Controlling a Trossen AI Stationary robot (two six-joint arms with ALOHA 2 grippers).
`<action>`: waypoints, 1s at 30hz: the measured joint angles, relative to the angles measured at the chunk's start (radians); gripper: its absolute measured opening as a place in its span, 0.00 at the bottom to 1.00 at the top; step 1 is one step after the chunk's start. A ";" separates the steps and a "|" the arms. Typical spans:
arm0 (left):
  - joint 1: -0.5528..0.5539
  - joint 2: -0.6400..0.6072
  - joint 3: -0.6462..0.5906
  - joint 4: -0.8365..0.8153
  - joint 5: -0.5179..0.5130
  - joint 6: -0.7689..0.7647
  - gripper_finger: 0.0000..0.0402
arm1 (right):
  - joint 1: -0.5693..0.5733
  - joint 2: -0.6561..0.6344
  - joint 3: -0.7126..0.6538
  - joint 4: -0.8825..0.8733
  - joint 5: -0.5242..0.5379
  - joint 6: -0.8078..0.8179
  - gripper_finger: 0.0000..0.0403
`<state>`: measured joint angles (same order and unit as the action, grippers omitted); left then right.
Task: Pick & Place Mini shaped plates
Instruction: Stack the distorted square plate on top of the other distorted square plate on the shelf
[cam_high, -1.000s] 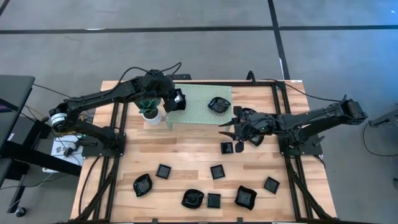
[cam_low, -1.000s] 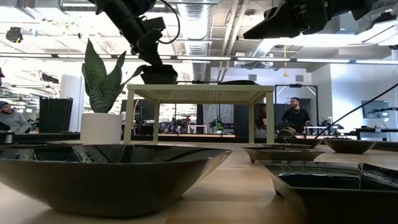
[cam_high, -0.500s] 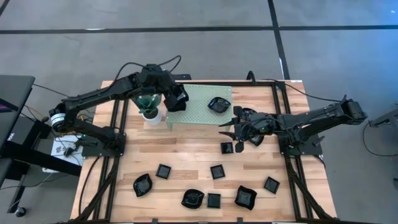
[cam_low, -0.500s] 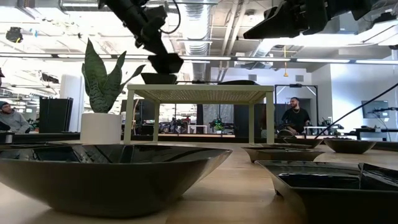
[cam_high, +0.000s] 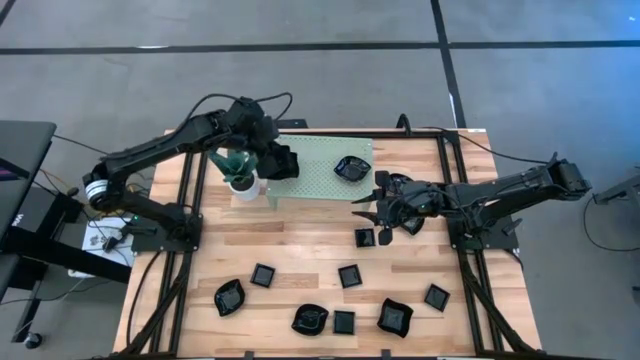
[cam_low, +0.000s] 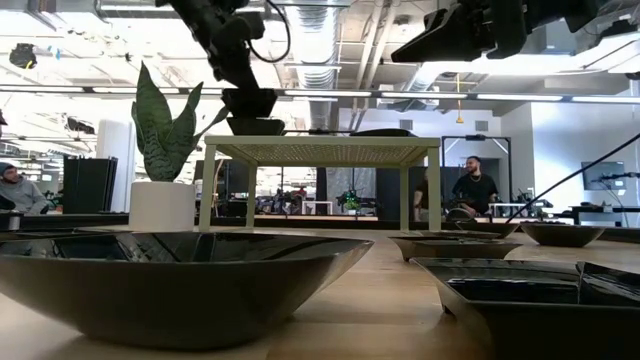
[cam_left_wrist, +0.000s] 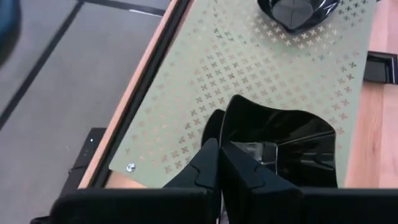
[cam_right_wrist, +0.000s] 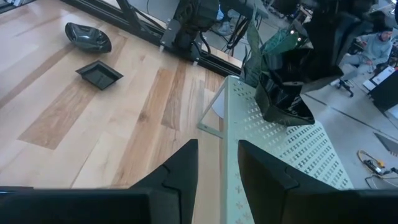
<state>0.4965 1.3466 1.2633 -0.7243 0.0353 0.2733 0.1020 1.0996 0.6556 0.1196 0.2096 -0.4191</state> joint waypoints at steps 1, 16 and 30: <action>0.000 0.009 0.000 0.002 0.002 0.000 0.02 | 0.000 0.000 0.000 0.000 0.000 0.000 0.27; -0.010 0.063 0.000 0.034 -0.008 0.009 0.05 | 0.000 0.000 0.000 0.000 0.000 -0.009 0.27; -0.094 0.023 -0.001 0.204 -0.170 -0.001 0.23 | 0.000 0.000 0.000 0.000 0.000 0.009 0.27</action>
<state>0.4024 1.3699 1.2621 -0.5199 -0.1346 0.2725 0.1024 1.0996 0.6556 0.1195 0.2092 -0.4103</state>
